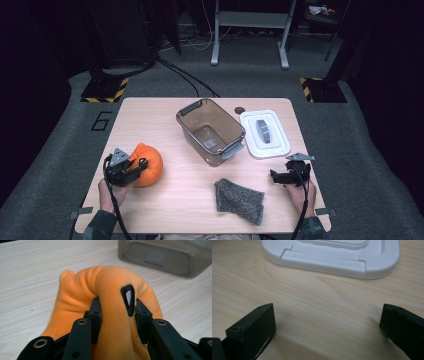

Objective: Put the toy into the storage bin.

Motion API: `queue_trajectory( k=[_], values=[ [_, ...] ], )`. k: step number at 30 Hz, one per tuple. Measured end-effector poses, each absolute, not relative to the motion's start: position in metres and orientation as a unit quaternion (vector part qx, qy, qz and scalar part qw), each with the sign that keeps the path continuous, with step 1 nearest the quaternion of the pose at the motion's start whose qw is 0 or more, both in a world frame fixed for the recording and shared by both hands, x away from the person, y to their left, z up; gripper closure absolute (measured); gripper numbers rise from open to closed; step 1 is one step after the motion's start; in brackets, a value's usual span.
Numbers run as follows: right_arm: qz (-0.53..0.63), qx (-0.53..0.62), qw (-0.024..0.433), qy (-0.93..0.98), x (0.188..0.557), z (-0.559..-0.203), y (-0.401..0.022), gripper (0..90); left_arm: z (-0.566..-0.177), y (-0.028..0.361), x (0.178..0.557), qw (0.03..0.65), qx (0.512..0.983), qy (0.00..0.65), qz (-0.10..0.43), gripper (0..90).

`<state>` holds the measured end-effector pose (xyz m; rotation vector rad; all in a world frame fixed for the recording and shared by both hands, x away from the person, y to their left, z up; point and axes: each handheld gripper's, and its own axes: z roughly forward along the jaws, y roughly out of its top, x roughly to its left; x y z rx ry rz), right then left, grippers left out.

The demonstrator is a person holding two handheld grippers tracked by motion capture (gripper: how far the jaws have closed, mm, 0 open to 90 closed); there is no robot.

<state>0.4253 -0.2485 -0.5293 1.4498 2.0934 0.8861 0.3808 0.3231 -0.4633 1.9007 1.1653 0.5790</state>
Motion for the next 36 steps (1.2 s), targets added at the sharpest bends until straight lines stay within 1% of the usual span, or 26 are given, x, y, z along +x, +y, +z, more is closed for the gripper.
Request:
queue_trajectory(
  k=[7, 17, 22, 25, 31, 36],
  values=[
    [0.321, 0.526, 0.221, 0.756, 0.426, -0.529, -0.248, 0.0, -0.454, 0.324, 0.382, 0.42, 0.75, 0.452, 0.237, 66.3],
    [0.32, 0.53, 0.222, 0.753, 0.425, -0.529, -0.248, 0.0, -0.436, 0.323, 0.39, 0.423, 0.752, 0.442, 0.246, 66.3],
    [0.32, 0.53, 0.222, 0.754, 0.425, -0.529, -0.248, 0.0, -0.429, 0.32, 0.398, 0.413, 0.761, 0.436, 0.248, 66.2],
    [0.32, 0.53, 0.222, 0.754, 0.425, -0.529, -0.248, 0.0, -0.424, 0.322, 0.403, 0.418, 0.758, 0.437, 0.245, 66.3],
    [0.32, 0.529, 0.222, 0.754, 0.425, -0.529, -0.248, 0.0, -0.405, 0.324, 0.411, 0.406, 0.763, 0.431, 0.26, 66.2],
    [0.32, 0.53, 0.222, 0.753, 0.425, -0.529, -0.248, 0.0, -0.395, 0.326, 0.419, 0.408, 0.76, 0.431, 0.266, 66.2]
  ],
)
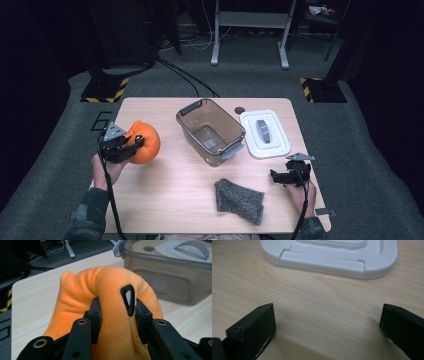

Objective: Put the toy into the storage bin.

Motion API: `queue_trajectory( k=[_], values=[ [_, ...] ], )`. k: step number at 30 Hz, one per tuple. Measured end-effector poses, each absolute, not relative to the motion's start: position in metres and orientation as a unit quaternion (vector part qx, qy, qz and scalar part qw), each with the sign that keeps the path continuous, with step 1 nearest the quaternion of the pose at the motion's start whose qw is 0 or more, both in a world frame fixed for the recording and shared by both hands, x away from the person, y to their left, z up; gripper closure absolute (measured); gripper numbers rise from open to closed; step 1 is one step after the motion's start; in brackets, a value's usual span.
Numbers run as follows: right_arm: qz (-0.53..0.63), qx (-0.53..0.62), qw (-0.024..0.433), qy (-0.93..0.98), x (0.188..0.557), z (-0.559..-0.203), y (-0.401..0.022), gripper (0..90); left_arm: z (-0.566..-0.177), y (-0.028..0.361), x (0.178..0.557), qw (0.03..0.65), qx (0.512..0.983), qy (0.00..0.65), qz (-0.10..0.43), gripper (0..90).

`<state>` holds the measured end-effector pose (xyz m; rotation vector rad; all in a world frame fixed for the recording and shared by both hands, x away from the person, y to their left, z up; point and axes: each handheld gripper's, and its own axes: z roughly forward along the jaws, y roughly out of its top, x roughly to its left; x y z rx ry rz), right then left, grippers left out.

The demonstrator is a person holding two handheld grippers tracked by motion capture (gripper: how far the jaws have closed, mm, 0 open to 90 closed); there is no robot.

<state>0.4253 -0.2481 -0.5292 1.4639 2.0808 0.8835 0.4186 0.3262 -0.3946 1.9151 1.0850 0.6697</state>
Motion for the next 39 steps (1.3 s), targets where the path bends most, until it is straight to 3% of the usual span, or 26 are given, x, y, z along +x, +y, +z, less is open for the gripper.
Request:
queue_trajectory(
  k=[39],
  values=[
    [0.32, 0.532, 0.222, 0.751, 0.425, -0.529, -0.247, 0.0, -0.329, 0.284, 0.473, 0.413, 0.77, 0.396, 0.282, 65.5]
  ],
)
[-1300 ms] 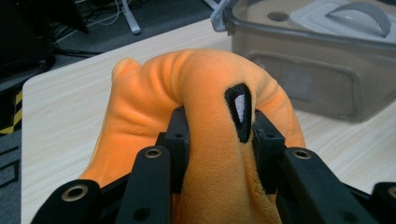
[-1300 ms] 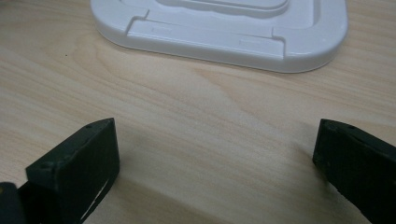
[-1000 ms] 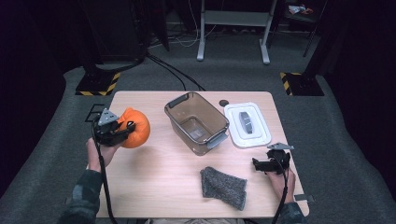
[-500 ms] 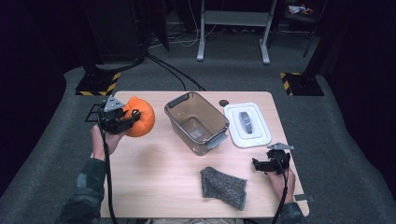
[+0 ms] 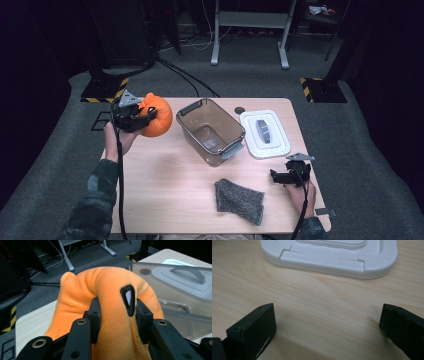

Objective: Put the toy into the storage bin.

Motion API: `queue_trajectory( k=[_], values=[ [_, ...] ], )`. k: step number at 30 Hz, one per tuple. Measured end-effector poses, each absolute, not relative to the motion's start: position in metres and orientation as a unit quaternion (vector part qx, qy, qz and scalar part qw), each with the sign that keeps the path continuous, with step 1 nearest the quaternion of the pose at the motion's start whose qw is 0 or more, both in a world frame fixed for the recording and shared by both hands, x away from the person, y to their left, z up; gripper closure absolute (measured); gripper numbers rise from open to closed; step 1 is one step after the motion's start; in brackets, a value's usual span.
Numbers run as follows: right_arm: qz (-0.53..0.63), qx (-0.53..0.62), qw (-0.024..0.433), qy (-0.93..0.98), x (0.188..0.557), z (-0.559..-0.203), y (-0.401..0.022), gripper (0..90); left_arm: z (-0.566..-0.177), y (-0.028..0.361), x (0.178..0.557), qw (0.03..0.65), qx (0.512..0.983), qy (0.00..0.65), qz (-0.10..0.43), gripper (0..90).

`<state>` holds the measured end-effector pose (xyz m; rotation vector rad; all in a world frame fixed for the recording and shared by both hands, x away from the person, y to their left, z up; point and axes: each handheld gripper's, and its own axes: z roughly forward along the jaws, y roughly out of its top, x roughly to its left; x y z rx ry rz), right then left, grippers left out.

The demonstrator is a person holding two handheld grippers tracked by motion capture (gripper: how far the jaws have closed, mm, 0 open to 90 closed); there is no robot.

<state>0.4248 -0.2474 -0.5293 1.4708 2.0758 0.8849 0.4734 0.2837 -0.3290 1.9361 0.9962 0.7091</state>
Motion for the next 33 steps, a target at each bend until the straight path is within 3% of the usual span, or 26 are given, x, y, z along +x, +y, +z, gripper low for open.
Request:
queue_trajectory(
  k=[33],
  values=[
    [0.321, 0.531, 0.224, 0.752, 0.425, -0.529, -0.248, 0.0, -0.313, 0.205, 0.51, 0.433, 0.79, 0.352, 0.254, 64.2]
  ],
)
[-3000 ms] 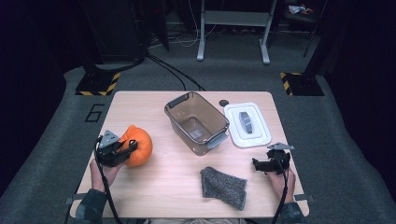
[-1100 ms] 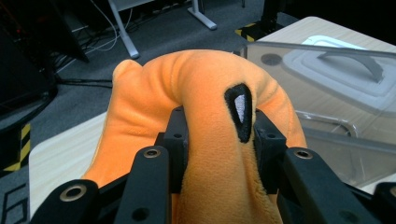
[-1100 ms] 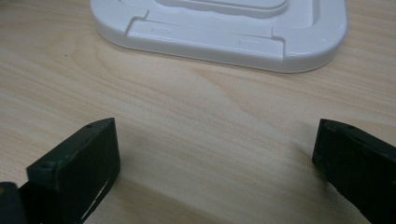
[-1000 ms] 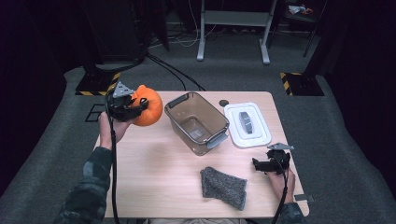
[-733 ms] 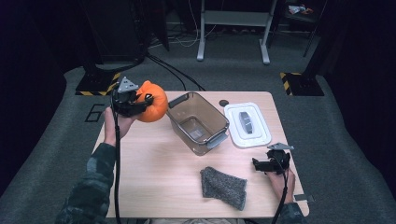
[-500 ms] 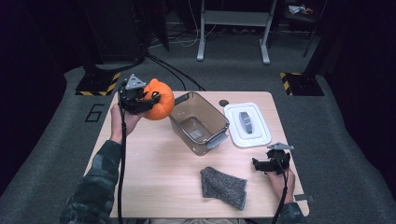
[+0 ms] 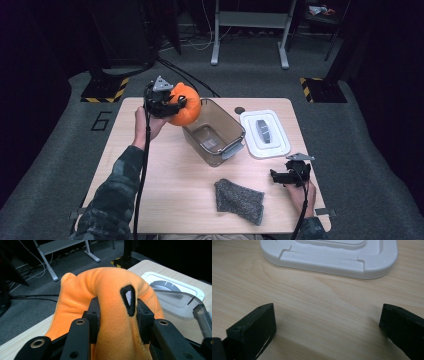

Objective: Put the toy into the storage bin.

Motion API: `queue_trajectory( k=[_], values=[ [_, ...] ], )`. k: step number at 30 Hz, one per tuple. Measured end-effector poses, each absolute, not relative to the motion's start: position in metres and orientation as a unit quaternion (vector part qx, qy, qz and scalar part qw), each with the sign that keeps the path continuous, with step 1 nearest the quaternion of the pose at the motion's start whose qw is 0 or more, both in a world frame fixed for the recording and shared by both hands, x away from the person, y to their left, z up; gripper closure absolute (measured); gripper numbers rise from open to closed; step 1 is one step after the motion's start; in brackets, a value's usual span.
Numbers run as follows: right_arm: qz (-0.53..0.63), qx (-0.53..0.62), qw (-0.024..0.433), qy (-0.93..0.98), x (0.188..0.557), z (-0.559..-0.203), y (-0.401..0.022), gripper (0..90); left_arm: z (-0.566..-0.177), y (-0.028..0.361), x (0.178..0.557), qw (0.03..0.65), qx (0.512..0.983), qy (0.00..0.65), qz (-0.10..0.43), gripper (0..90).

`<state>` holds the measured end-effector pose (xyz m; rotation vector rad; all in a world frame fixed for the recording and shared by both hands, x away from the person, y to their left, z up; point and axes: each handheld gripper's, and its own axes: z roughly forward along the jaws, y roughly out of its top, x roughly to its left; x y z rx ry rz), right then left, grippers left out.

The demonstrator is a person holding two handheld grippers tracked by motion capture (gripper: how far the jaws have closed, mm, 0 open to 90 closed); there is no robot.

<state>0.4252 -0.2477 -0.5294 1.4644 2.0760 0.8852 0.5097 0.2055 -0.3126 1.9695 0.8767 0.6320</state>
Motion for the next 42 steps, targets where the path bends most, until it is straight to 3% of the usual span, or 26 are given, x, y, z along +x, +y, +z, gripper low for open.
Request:
queue_trajectory(
  k=[42],
  values=[
    [0.321, 0.531, 0.223, 0.752, 0.425, -0.529, -0.248, 0.0, -0.363, 0.151, 0.549, 0.421, 0.814, 0.343, 0.206, 62.2]
  ],
)
